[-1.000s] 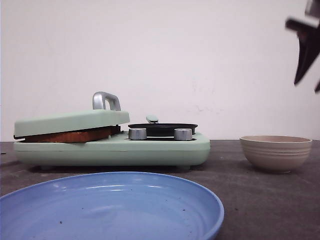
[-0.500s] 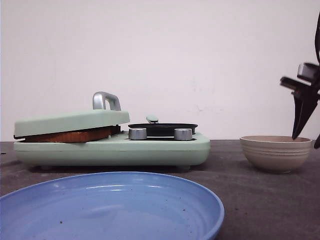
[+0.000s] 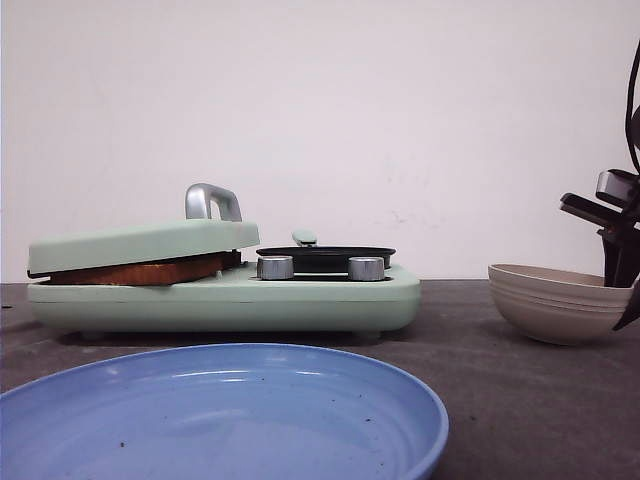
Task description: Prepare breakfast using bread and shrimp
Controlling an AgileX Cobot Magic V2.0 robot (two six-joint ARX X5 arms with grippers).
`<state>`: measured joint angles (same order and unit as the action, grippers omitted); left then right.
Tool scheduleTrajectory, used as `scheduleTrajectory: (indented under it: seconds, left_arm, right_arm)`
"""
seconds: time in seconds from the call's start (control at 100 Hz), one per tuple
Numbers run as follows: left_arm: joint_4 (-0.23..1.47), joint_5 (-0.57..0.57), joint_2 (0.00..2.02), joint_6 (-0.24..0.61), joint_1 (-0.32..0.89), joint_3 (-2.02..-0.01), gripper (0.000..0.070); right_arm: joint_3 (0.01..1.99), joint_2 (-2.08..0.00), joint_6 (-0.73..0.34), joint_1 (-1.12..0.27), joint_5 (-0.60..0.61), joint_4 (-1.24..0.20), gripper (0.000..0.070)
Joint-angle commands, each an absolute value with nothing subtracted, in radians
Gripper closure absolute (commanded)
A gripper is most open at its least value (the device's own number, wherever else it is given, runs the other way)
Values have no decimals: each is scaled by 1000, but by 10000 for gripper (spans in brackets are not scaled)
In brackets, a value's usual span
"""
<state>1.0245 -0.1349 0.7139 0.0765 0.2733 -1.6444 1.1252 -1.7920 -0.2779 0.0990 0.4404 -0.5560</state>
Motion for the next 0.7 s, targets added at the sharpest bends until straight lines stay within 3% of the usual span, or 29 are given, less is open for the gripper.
scheduleTrajectory:
  seconds: [0.0, 0.18, 0.46, 0.69]
  left_arm:
    - [1017, -135, 720, 72, 277, -1661, 696]
    - [1018, -135, 720, 72, 277, -1661, 696]
    - [1022, -135, 720, 70, 277, -1661, 696]
    - [1029, -134, 719, 63, 277, -1661, 696]
  right_arm:
    - [1139, -1816, -285, 100, 451, -547, 700]
    - [1140, -1801, -332, 101, 574, -450, 700]
    - [1256, -1677, -431, -2, 574, -242, 700]
    - [1468, -1696, -395, -189, 392, -230, 700]
